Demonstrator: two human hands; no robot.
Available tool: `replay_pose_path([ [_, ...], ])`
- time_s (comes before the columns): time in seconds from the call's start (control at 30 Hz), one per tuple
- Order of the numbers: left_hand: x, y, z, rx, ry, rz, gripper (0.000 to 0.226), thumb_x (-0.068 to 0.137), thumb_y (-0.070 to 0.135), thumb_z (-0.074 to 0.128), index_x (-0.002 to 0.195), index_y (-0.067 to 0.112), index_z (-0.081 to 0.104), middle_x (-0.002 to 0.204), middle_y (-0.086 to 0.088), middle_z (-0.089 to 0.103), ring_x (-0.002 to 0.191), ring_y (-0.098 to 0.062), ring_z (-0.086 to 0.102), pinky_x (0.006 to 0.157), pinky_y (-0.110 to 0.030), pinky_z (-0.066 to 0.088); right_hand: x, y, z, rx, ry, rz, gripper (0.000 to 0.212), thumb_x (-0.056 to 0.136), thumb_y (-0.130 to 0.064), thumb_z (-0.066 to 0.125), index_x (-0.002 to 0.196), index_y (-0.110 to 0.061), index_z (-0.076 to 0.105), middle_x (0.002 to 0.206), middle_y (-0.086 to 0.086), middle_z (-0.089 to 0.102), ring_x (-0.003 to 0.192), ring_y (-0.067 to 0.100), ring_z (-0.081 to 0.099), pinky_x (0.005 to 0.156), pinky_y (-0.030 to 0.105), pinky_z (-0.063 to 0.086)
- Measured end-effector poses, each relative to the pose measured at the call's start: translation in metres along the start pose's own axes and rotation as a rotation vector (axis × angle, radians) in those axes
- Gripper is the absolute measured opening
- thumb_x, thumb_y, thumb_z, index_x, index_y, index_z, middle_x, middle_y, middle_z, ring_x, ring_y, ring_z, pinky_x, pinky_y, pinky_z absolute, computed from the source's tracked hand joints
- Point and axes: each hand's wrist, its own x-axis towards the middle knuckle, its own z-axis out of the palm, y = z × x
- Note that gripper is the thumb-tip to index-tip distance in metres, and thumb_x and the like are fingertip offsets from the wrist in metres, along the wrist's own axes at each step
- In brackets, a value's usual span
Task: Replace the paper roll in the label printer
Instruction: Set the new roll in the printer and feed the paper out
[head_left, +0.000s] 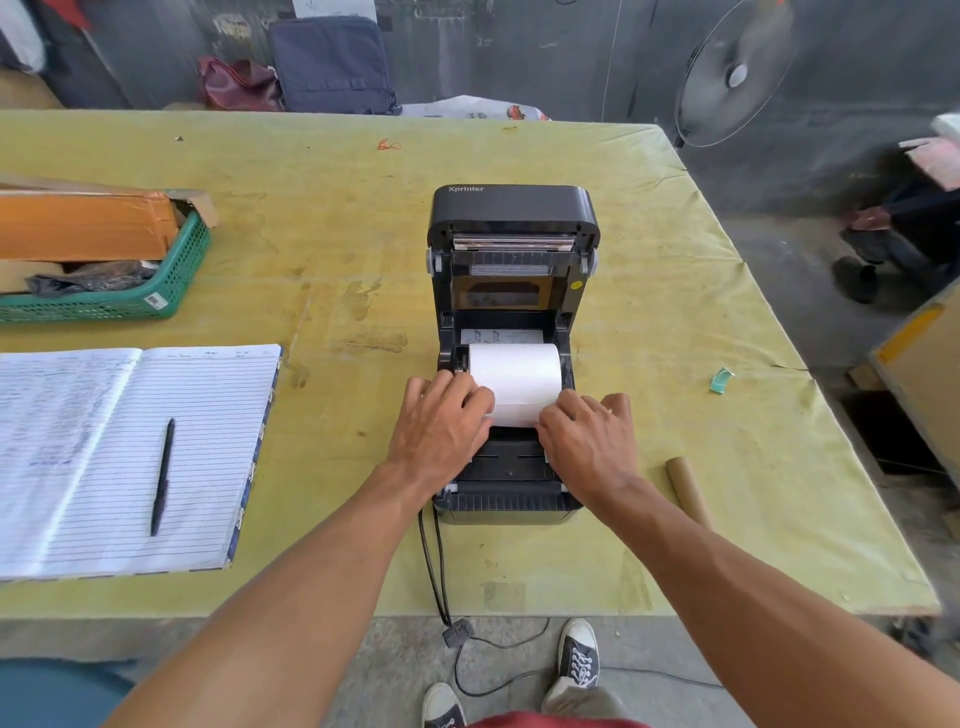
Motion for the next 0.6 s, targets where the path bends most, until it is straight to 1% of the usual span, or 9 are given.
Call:
replay_pose_path([
  [0.1,-0.001,0.001,-0.001,0.006,0.002,0.032,0.01,0.083,0.017,0.071,0.081,0.015,0.062,0.079,-0.002,0.058,0.072,-0.022,0.051,0.063,-0.036,0.036,0.002,0.001,-0.003,0.014,0.005,-0.014,0.031,0.058,-0.01,0.089,0.059,-0.019,0.059,0.063,-0.005,0.052,0.051,0.019,0.053,0.068,0.034,0.024],
  [0.17,-0.001,0.003,-0.002,0.007,-0.001,0.039,0.009,0.084,0.015,0.072,0.08,0.015,0.064,0.078,-0.002,0.058,0.071,-0.022,0.051,0.063,-0.036,0.036,0.002,0.003,-0.005,0.053,0.034,-0.045,0.03,0.063,-0.01,0.087,0.057,-0.018,0.059,0.061,-0.004,0.053,0.048,0.02,0.054,0.066,0.033,0.028],
  [0.27,-0.002,0.01,-0.003,0.007,-0.035,0.053,0.01,0.082,0.014,0.075,0.083,0.016,0.065,0.079,-0.001,0.061,0.071,-0.022,0.053,0.064,-0.035,0.034,0.001,0.008,-0.009,0.122,0.059,-0.102,0.027,0.068,-0.011,0.086,0.058,-0.017,0.062,0.061,-0.003,0.055,0.04,0.018,0.05,0.056,0.03,0.037],
  [0.33,-0.003,0.013,-0.003,0.003,-0.066,0.06,0.013,0.08,0.013,0.077,0.086,0.017,0.066,0.078,0.001,0.062,0.072,-0.021,0.053,0.065,-0.034,0.033,-0.001,0.012,-0.01,0.173,0.056,-0.136,0.025,0.071,-0.01,0.085,0.062,-0.016,0.062,0.061,-0.002,0.056,0.036,0.018,0.044,0.046,0.026,0.036],
  [0.37,-0.003,0.015,-0.003,0.003,-0.082,0.061,0.014,0.08,0.012,0.077,0.086,0.018,0.066,0.077,0.001,0.062,0.071,-0.021,0.054,0.065,-0.033,0.033,-0.001,0.014,-0.012,0.182,0.051,-0.146,0.023,0.073,-0.01,0.083,0.065,-0.016,0.063,0.062,-0.002,0.056,0.037,0.019,0.045,0.042,0.024,0.034],
  [0.43,-0.002,0.017,-0.004,0.014,-0.116,0.063,0.018,0.078,0.008,0.079,0.086,0.018,0.066,0.073,0.002,0.062,0.07,-0.021,0.053,0.064,-0.032,0.031,-0.002,0.016,-0.014,0.166,0.026,-0.162,0.015,0.084,-0.011,0.073,0.074,-0.015,0.062,0.065,-0.001,0.056,0.044,0.023,0.051,0.041,0.025,0.033],
  [0.53,-0.002,0.017,-0.004,0.036,-0.16,0.072,0.02,0.076,0.002,0.078,0.081,0.017,0.065,0.066,0.002,0.06,0.066,-0.021,0.05,0.064,-0.032,0.024,-0.001,0.017,-0.014,0.167,-0.036,-0.189,0.009,0.093,-0.01,0.06,0.086,-0.015,0.055,0.067,-0.002,0.05,0.05,0.025,0.046,0.042,0.026,0.024],
  [0.57,-0.002,0.017,-0.005,0.036,-0.173,0.075,0.021,0.075,0.0,0.078,0.079,0.016,0.066,0.065,0.002,0.06,0.065,-0.021,0.049,0.064,-0.032,0.023,0.0,0.016,-0.014,0.165,-0.055,-0.2,0.009,0.094,-0.01,0.06,0.088,-0.015,0.055,0.068,-0.003,0.051,0.05,0.025,0.046,0.041,0.026,0.024],
  [0.6,-0.003,0.016,-0.005,0.035,-0.187,0.077,0.021,0.074,-0.003,0.077,0.076,0.016,0.066,0.064,0.002,0.06,0.064,-0.021,0.049,0.065,-0.031,0.023,0.0,0.014,-0.014,0.154,-0.075,-0.209,0.008,0.094,-0.01,0.059,0.089,-0.016,0.056,0.071,-0.003,0.054,0.052,0.025,0.048,0.042,0.028,0.03],
])
